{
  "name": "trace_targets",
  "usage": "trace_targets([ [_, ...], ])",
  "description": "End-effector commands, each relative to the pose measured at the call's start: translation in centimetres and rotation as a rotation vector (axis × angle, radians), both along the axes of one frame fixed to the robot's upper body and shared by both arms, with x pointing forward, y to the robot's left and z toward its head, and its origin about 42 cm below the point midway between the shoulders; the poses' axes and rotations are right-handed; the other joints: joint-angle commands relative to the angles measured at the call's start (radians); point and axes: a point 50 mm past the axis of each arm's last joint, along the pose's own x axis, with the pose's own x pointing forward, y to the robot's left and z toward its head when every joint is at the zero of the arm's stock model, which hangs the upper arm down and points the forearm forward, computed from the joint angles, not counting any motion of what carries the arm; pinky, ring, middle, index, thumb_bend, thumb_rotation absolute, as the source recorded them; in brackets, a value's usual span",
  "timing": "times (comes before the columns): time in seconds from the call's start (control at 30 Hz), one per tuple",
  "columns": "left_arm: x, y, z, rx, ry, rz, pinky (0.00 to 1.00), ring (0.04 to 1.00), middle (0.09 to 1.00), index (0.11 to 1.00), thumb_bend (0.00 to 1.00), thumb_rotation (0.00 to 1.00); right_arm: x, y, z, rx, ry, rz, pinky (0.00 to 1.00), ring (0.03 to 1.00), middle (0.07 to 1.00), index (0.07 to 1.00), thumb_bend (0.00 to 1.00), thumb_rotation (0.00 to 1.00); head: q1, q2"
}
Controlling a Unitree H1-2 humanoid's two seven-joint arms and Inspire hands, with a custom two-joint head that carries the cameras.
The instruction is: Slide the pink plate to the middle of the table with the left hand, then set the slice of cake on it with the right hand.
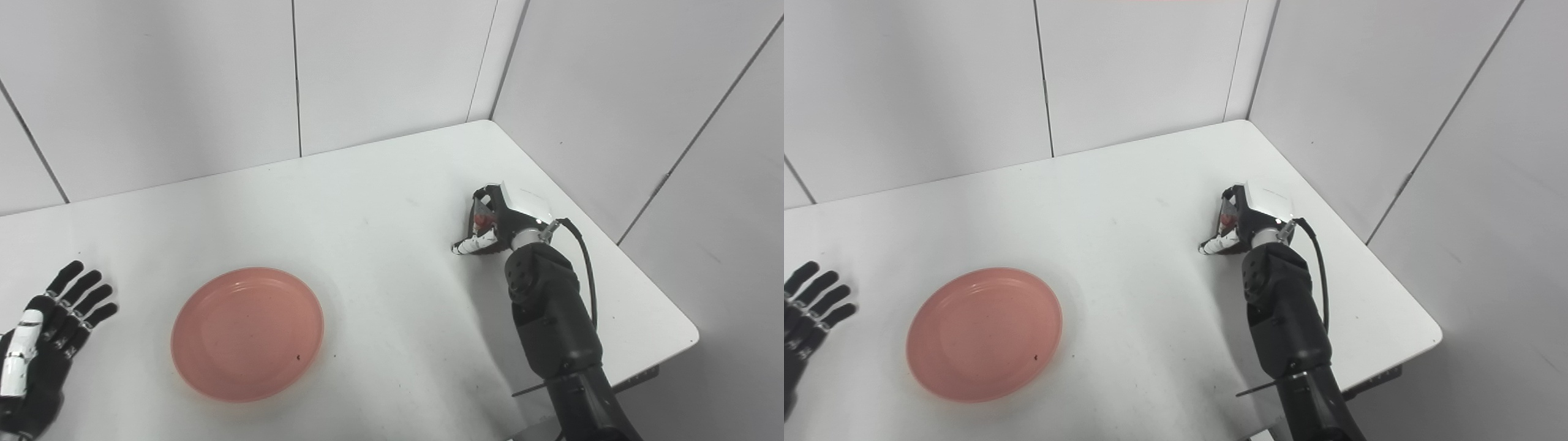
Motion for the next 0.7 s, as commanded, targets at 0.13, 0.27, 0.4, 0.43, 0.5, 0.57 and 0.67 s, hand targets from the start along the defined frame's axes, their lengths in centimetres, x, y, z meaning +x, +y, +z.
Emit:
trace_targets([
  [0.13, -2.0, 0.9, -3.4, 0.031, 0.174, 0.017, 0.83, 0.874, 0.893, 0.873, 0.44, 0.91, -0.2, -0.9, 1.2, -0.013, 0.008, -0.014, 0.27, 0.346, 0.418, 0.53, 0.52, 0.0, 0.006, 0.002],
  [0.27, -2.0, 0.7, -3.4, 0.03, 0.175, 0.015, 0.83, 0.874, 0.894, 0.875, 0.45, 0.91, -0.3, -1.0, 1.1, -0.002, 0.005, -0.016, 0.29, 0.368, 0.433, 0.528, 0.52, 0.0, 0.016, 0.003],
  [0.4, -2.1, 0.6, -3.4, 0.028, 0.173, 0.009, 0.84, 0.88, 0.9, 0.88, 0.45, 0.9, -0.3, -0.8, 1.7, -0.004, -0.013, -0.008, 0.3, 0.38, 0.448, 0.529, 0.52, 0.0, 0.028, 0.004],
  [0.43, -2.1, 0.5, -3.4, 0.028, 0.173, 0.009, 0.84, 0.878, 0.899, 0.88, 0.45, 0.9, -0.4, -0.7, 1.9, -0.007, -0.022, -0.004, 0.29, 0.378, 0.447, 0.53, 0.52, 0.0, 0.031, 0.003],
  [0.5, -2.2, 0.4, -3.4, 0.027, 0.172, 0.007, 0.84, 0.878, 0.901, 0.883, 0.45, 0.9, -0.4, -0.4, 2.5, -0.016, -0.044, 0.009, 0.29, 0.372, 0.444, 0.532, 0.52, 0.0, 0.034, 0.003],
  [0.57, -2.2, 0.2, -3.4, 0.03, 0.172, 0.006, 0.84, 0.876, 0.901, 0.884, 0.45, 0.9, -0.5, -0.1, 3.2, -0.025, -0.068, 0.03, 0.29, 0.37, 0.447, 0.531, 0.52, 0.0, 0.043, 0.003],
  [0.67, -2.3, -0.2, -3.4, 0.031, 0.17, 0.007, 0.84, 0.872, 0.893, 0.879, 0.46, 0.89, -0.7, 0.8, 4.5, -0.039, -0.119, 0.072, 0.27, 0.355, 0.434, 0.539, 0.52, 0.0, 0.062, 0.004],
])
